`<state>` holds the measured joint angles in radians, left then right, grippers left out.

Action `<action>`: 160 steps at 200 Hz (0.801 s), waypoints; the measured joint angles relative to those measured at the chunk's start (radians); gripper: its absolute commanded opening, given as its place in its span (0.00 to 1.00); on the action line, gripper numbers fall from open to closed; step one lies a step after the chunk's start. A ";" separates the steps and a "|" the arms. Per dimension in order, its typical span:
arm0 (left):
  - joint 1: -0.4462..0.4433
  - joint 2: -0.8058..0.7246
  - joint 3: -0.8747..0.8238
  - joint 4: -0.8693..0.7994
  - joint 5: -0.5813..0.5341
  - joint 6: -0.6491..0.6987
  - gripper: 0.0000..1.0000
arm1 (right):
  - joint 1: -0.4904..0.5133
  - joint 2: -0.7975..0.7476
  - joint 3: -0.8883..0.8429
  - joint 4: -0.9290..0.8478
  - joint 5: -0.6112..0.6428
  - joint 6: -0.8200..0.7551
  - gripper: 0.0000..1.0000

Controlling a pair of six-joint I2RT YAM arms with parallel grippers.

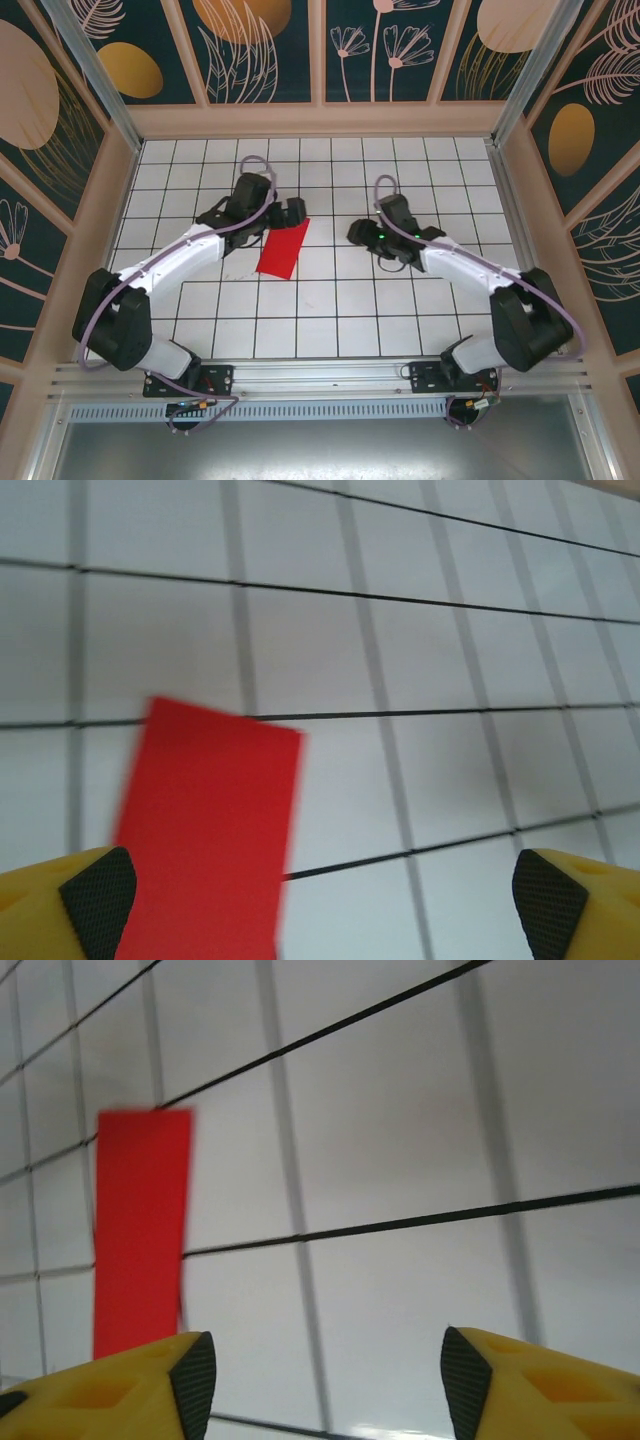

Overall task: Fold a paper plane with a square sheet of paper (pick it up from the middle)
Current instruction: Turn over the paper at the center of the table, then move the paper to the center of the table.

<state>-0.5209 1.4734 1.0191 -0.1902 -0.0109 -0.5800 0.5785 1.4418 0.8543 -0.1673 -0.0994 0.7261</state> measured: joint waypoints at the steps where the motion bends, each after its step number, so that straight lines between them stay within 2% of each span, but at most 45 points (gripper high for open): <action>1: 0.002 -0.001 -0.003 0.000 -0.002 -0.002 0.99 | 0.008 0.008 0.006 0.003 -0.003 -0.003 0.56; 37: 0.105 -0.082 -0.171 0.000 -0.039 -0.090 0.99 | 0.179 0.222 0.193 0.052 -0.031 0.019 0.41; 70: 0.208 -0.161 -0.297 0.003 -0.051 -0.151 0.99 | 0.275 0.447 0.394 0.084 -0.067 0.041 0.32; 118: 0.248 -0.264 -0.402 0.007 -0.058 -0.213 0.98 | 0.324 0.713 0.631 0.088 -0.120 0.060 0.31; 160: 0.251 -0.291 -0.421 0.012 -0.058 -0.227 0.99 | 0.320 0.781 0.695 0.036 -0.135 0.042 0.32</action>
<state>-0.2699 1.1824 0.5980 -0.1780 -0.0692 -0.8070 0.8982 2.2227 1.5497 -0.1310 -0.2340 0.7677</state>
